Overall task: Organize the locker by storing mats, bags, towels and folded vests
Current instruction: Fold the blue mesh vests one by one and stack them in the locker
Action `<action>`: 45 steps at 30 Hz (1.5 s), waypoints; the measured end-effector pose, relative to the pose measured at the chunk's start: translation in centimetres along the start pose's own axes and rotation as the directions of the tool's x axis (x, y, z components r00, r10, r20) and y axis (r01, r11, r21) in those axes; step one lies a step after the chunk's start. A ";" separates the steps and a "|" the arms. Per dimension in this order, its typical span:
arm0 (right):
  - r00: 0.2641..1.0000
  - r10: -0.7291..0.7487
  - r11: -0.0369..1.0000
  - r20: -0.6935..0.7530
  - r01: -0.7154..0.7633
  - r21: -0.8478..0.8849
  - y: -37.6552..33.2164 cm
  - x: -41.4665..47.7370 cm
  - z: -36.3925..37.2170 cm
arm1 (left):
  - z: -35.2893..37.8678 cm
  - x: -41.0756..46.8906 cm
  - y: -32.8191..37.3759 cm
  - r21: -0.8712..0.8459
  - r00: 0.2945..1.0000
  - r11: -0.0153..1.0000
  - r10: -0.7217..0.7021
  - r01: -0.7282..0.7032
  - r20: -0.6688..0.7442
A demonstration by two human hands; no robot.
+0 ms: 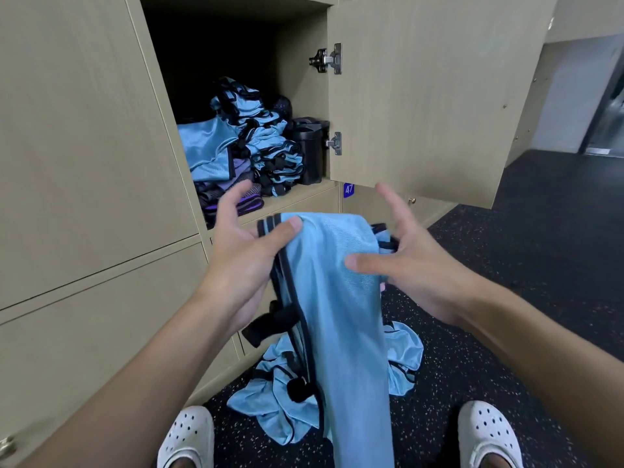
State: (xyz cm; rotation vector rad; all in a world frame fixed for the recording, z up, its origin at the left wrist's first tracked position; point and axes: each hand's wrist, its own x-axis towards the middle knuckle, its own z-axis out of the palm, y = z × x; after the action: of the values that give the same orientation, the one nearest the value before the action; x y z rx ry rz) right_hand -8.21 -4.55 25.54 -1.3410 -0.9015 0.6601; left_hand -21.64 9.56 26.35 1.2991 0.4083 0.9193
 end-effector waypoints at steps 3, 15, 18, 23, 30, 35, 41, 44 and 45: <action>0.996 -0.064 0.998 -0.055 0.065 0.022 0.3 0.1 0.4 | -0.3 0.2 -0.5 0.077 0.998 0.995 -0.066 0.067 -0.013; 0.999 -0.043 0.998 -0.014 0.043 0.040 0.6 0.2 0.6 | -0.6 0.1 -0.4 0.105 0.982 0.977 -0.187 0.184 0.018; 0.977 -0.096 0.993 -0.193 0.108 0.054 0.6 0.6 0.6 | -0.5 -0.5 -0.8 0.247 0.927 0.919 -0.349 0.309 0.140; 0.998 -0.028 0.999 -0.062 0.030 0.039 0.2 0.4 0.1 | -0.3 -0.5 -0.5 0.146 0.967 0.960 -0.249 0.239 0.052; 0.980 -0.083 0.996 -0.179 0.086 0.007 0.3 0.3 0.9 | -0.1 -1.4 -0.2 0.385 0.891 0.858 -0.426 0.342 0.158; 0.970 -0.065 0.996 -0.235 0.076 0.038 0.4 0.5 0.2 | 0.2 -1.7 -0.1 0.341 0.927 0.900 -0.340 0.272 0.156; 0.998 0.044 0.999 -0.053 -0.045 -0.012 1.2 0.5 0.0 | -0.6 -0.8 0.0 0.202 0.985 0.965 -0.153 0.167 -0.083; 0.979 -0.030 0.998 -0.201 0.041 0.050 0.9 0.7 0.2 | -0.7 -0.8 0.1 0.250 0.973 0.944 -0.186 0.215 -0.136; 0.968 -0.041 0.997 -0.248 0.057 0.058 0.8 0.7 0.3 | -0.7 -0.9 0.2 0.241 0.967 0.938 -0.226 0.248 -0.115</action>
State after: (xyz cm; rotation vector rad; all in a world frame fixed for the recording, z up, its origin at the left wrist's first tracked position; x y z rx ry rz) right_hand -8.04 -3.62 24.85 -1.3056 -0.7043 0.4676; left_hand -22.74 9.28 26.11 1.4082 0.7538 0.7359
